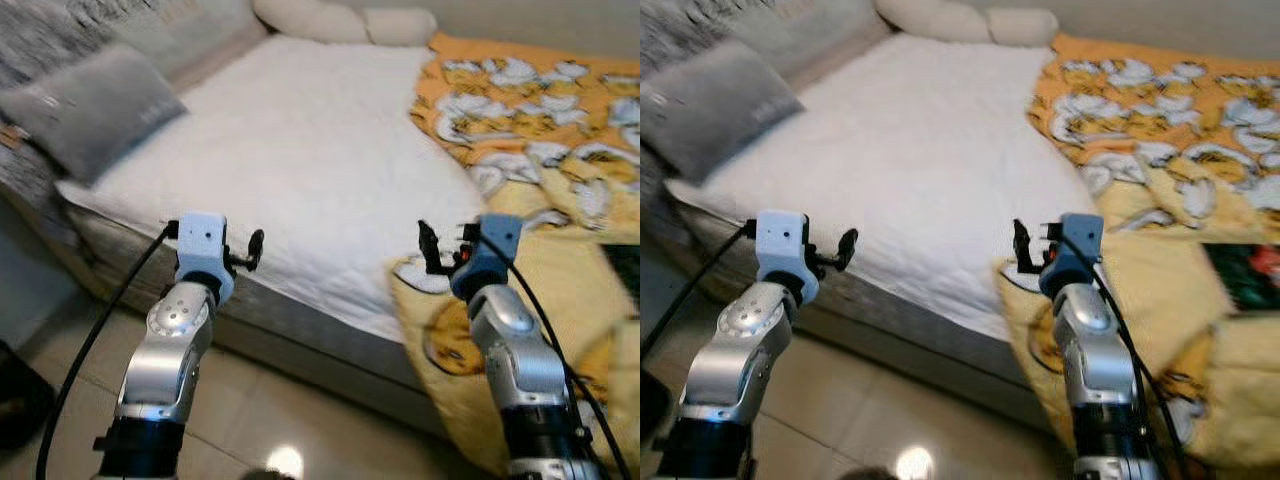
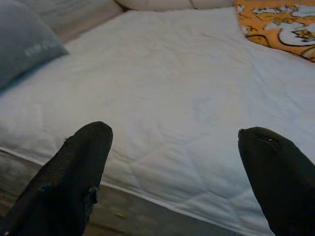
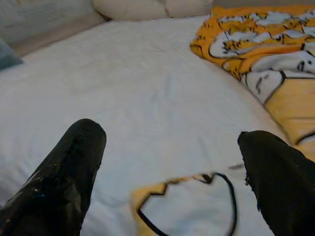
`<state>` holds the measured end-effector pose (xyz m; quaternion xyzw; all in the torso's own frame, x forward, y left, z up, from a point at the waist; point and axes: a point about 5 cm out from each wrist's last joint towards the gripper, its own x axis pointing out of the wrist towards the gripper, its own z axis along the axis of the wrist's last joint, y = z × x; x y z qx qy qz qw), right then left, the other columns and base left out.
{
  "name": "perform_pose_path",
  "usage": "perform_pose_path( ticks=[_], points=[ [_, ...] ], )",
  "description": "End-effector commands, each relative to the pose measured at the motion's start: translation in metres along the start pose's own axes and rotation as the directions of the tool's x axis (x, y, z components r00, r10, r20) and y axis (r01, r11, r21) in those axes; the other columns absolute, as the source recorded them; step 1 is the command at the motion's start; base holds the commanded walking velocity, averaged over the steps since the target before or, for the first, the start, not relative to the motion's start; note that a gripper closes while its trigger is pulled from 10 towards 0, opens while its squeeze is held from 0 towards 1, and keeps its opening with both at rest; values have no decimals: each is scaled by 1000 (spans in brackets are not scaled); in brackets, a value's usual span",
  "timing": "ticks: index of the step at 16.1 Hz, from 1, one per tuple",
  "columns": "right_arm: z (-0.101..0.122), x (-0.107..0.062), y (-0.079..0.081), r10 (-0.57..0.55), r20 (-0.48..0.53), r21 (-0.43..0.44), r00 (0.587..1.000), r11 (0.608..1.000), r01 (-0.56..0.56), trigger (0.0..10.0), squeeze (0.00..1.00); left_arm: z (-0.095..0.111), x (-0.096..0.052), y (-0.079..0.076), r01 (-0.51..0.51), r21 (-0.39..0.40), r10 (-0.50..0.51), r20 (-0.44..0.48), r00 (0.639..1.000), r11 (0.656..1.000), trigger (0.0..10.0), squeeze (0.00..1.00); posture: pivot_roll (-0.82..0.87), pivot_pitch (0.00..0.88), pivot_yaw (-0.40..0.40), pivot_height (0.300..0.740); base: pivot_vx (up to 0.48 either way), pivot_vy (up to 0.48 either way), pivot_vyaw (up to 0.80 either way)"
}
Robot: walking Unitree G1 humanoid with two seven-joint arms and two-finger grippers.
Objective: Clean up the room
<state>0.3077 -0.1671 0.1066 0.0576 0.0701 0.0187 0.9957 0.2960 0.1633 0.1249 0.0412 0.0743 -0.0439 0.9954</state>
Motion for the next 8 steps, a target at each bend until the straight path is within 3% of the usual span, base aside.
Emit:
perform_pose_path(
  ticks=[1,4,8],
  points=[
    [0,1,6,19,7,0,1000,1000,-19,10000,1000,1,0,4,-16,11,16,-1,1000,1000,10000,988,3,0,37,740,0,-356,0],
    [-1,1,6,25,2,-4,1000,1000,-25,10000,1000,0,0,4,-14,16,14,-1,1000,1000,10000,988,2,0,39,740,0,-358,0],
    [-3,0,5,26,-3,-8,1000,1000,-26,10000,1000,0,1,4,-16,17,16,-2,1000,1000,10000,992,1,0,40,740,0,-358,736]
  ],
)
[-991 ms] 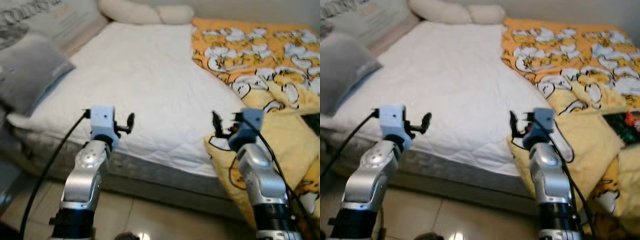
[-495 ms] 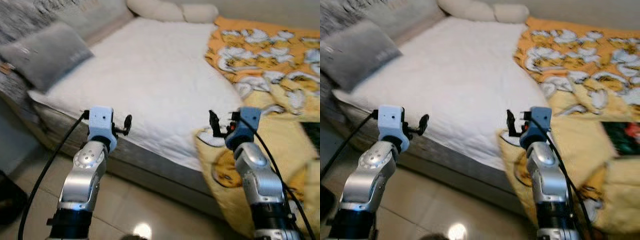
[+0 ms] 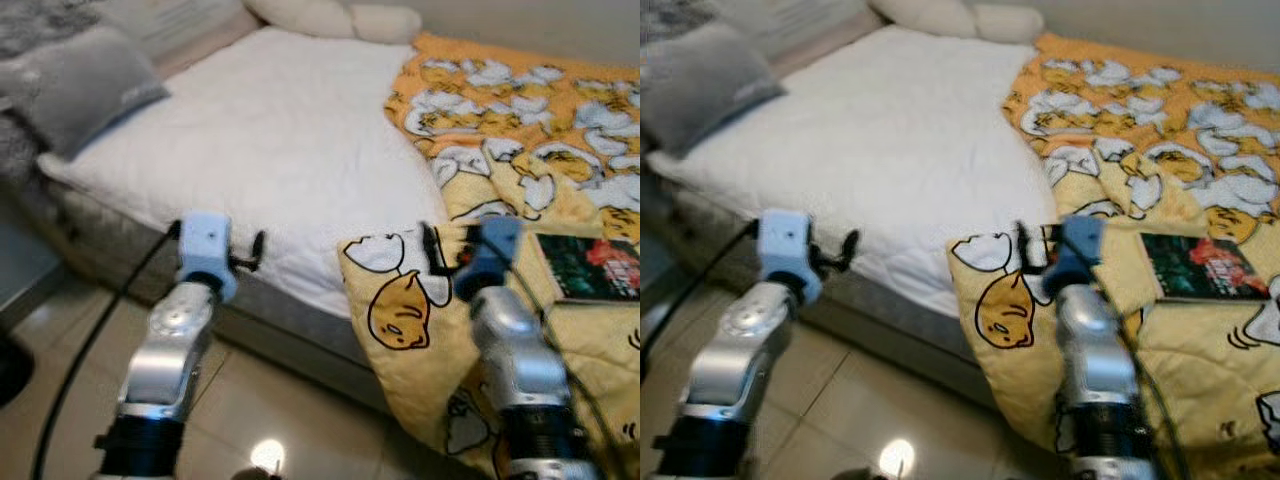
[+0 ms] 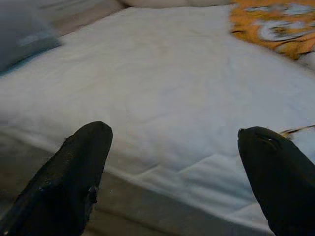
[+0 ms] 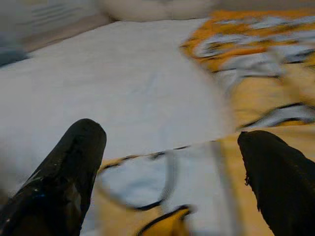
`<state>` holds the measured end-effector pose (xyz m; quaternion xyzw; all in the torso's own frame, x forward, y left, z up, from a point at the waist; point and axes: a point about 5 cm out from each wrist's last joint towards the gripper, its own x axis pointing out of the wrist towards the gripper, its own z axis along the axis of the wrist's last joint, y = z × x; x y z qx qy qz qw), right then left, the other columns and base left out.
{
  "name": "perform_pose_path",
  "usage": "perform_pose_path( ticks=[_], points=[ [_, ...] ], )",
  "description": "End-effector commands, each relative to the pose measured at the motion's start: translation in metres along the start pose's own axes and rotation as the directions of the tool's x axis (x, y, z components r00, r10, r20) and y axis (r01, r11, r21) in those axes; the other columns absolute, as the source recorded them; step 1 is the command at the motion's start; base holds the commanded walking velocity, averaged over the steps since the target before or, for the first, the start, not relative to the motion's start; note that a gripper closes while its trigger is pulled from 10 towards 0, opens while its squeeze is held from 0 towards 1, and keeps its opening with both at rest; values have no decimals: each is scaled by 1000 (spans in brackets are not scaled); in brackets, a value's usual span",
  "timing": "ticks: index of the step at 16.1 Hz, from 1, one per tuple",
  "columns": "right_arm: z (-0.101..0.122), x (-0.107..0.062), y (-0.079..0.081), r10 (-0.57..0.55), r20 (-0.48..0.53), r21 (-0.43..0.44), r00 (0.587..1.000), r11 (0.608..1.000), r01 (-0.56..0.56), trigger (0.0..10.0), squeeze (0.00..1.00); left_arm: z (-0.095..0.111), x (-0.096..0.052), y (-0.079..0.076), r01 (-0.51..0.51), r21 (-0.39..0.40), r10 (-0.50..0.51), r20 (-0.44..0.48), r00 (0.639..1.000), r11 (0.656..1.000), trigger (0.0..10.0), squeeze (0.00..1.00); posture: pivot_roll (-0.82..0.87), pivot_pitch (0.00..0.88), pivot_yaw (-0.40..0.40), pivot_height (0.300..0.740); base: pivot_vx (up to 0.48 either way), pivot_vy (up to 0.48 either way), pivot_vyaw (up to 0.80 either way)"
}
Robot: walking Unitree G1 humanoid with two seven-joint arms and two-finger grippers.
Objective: Clean up the room
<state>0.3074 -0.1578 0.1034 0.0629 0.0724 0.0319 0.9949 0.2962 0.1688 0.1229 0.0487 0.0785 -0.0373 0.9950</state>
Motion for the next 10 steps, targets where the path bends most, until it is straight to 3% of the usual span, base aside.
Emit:
perform_pose_path(
  ticks=[1,6,10],
  points=[
    [2,0,-3,-1,2,-17,1000,1000,1,10000,1000,2,0,-2,-2,3,2,8,1000,1000,10000,988,1,0,40,740,0,-360,800],
    [0,0,-4,-3,-3,-24,1000,1000,3,10000,1000,2,1,-2,-1,4,1,7,1000,1000,10000,992,1,0,40,740,0,-359,800],
    [-2,0,-5,-10,-9,-33,1000,999,10,10000,1000,1,1,-2,-5,4,5,2,1000,1000,10000,992,1,0,40,740,0,-358,0]
  ],
)
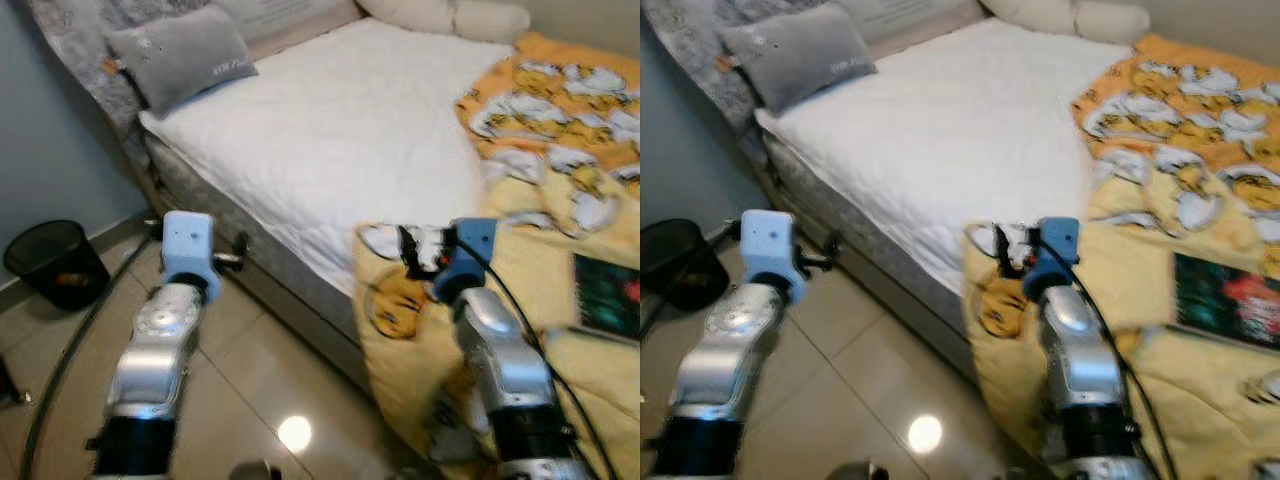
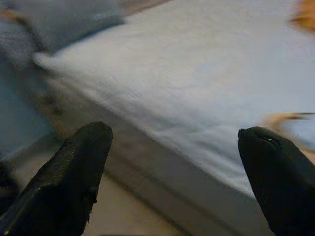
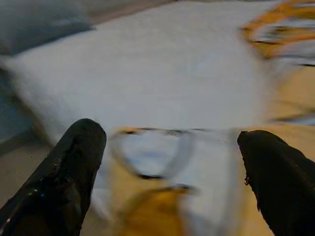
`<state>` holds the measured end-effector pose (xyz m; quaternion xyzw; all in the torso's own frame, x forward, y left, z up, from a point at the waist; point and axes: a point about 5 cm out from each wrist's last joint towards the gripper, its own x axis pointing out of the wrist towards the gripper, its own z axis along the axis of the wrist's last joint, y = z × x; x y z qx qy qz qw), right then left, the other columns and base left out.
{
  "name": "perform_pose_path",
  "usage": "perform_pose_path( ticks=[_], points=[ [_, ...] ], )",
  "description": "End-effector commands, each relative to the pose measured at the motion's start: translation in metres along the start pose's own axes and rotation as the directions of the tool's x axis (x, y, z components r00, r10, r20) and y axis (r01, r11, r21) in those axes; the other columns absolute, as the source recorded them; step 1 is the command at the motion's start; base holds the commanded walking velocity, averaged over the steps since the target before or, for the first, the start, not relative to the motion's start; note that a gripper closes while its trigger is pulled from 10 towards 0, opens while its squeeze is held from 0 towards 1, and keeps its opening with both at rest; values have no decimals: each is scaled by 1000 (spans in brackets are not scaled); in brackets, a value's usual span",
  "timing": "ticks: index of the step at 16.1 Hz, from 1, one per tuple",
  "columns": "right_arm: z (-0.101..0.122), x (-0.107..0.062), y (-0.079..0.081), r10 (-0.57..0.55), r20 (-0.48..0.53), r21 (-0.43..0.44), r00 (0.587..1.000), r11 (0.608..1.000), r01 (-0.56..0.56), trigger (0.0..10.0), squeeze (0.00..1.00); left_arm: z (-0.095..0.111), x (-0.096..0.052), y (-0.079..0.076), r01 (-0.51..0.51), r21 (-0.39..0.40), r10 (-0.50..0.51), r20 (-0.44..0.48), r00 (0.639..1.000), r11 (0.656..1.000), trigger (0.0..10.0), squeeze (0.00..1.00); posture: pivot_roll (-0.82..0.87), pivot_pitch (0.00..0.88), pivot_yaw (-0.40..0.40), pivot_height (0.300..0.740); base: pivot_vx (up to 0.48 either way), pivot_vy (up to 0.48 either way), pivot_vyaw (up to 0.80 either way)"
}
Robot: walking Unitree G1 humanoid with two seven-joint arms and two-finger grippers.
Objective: Clean up the room
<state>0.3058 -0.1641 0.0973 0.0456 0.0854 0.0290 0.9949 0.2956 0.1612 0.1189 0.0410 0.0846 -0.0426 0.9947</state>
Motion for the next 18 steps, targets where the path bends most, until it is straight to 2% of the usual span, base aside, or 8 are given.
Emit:
perform_pose_path(
  ticks=[1,9,13,18],
  points=[
    [3,1,2,-1,16,-1,1000,1000,1,10000,1000,4,0,6,-17,18,17,12,1000,1000,10000,988,1,0,40,740,0,-356,0],
    [1,1,4,29,-1,-10,1000,1000,-29,10000,1000,4,0,6,-20,20,20,8,1000,1000,10000,992,0,0,41,740,0,-358,0],
    [-2,-1,10,65,-19,-9,998,998,-65,10000,1000,3,0,6,-21,22,21,7,1000,1000,10000,992,1,0,40,740,0,-359,800],
    [-6,0,8,62,-49,8,997,998,-62,10000,1000,4,1,7,-24,24,24,5,1000,999,10000,992,2,0,39,740,0,-357,0]
  ],
)
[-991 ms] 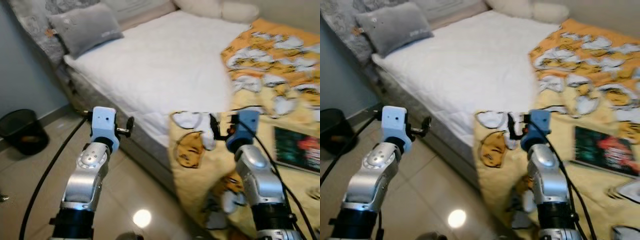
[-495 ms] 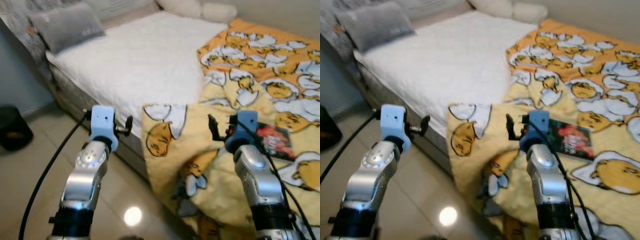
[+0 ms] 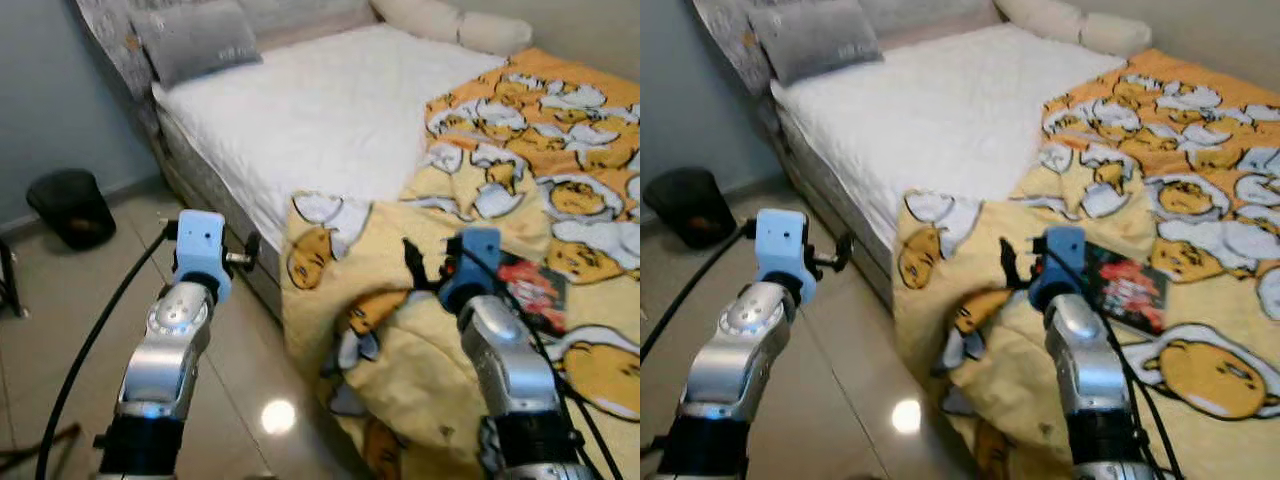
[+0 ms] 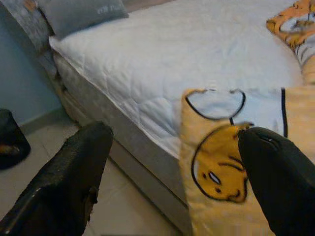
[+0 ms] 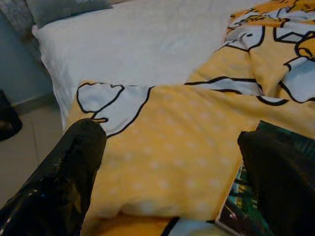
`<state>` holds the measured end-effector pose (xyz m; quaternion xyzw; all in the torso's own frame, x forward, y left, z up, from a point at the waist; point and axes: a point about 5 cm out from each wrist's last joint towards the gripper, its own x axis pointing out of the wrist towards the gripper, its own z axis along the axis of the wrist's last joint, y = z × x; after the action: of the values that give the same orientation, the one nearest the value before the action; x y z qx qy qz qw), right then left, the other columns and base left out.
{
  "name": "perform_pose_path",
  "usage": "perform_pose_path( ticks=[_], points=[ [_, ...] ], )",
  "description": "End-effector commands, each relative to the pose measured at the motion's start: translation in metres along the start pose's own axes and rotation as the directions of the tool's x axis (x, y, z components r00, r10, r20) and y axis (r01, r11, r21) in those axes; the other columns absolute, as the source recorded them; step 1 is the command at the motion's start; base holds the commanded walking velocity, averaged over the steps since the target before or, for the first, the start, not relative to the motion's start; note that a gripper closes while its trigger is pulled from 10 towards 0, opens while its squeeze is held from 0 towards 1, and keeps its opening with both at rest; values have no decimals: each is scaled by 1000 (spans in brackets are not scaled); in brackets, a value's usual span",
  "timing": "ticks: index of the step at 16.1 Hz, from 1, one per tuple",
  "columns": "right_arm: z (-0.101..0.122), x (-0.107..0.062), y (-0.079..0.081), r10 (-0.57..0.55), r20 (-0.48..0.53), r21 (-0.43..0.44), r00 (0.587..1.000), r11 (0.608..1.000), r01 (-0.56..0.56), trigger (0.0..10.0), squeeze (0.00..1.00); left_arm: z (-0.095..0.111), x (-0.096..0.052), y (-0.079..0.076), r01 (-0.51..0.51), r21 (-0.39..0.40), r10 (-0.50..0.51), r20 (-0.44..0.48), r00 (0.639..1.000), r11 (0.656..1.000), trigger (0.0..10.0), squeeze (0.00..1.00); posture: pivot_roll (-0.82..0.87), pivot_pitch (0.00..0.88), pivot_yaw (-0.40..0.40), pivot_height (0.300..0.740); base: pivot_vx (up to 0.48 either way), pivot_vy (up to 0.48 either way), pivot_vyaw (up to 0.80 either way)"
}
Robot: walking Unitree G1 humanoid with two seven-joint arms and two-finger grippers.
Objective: Clean up the room
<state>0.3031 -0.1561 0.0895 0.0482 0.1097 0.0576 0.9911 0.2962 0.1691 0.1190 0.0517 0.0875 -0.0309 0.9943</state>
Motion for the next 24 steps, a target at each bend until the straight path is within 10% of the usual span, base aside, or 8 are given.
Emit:
perform_pose_path(
  ticks=[1,9,10,18,20,21,24],
  points=[
    [2,1,1,8,1,4,1000,1000,-8,10000,1000,4,1,-1,1,5,-1,13,1000,1000,10000,984,2,0,39,740,0,-356,0],
    [-10,-6,-3,26,-97,132,995,991,-13,10000,976,-4,-17,-16,264,259,-269,-16,963,929,10000,969,10,0,32,740,0,-45,0],
    [-15,-7,-5,18,-150,201,988,979,13,10000,0,-6,-24,-20,349,315,-355,-41,934,883,10000,973,11,0,33,740,0,0,0],
    [-51,16,-11,-14,-393,624,920,731,278,10000,0,-25,-49,-11,700,351,-644,-279,712,621,10000,969,22,0,81,740,0,0,0],
    [-54,23,-16,-41,-395,681,918,658,322,10000,0,-25,-53,-5,713,338,-654,-289,699,614,10000,976,30,0,85,740,0,0,0],
    [-49,28,-22,-54,-349,768,936,556,319,10000,0,-25,-60,-4,729,306,-674,-279,684,613,10000,973,41,0,88,740,0,0,0],
    [-42,33,-24,-43,-292,826,955,491,275,10000,0,-26,-69,-4,755,269,-705,-271,655,598,10000,973,53,0,82,740,0,0,0]
  ],
)
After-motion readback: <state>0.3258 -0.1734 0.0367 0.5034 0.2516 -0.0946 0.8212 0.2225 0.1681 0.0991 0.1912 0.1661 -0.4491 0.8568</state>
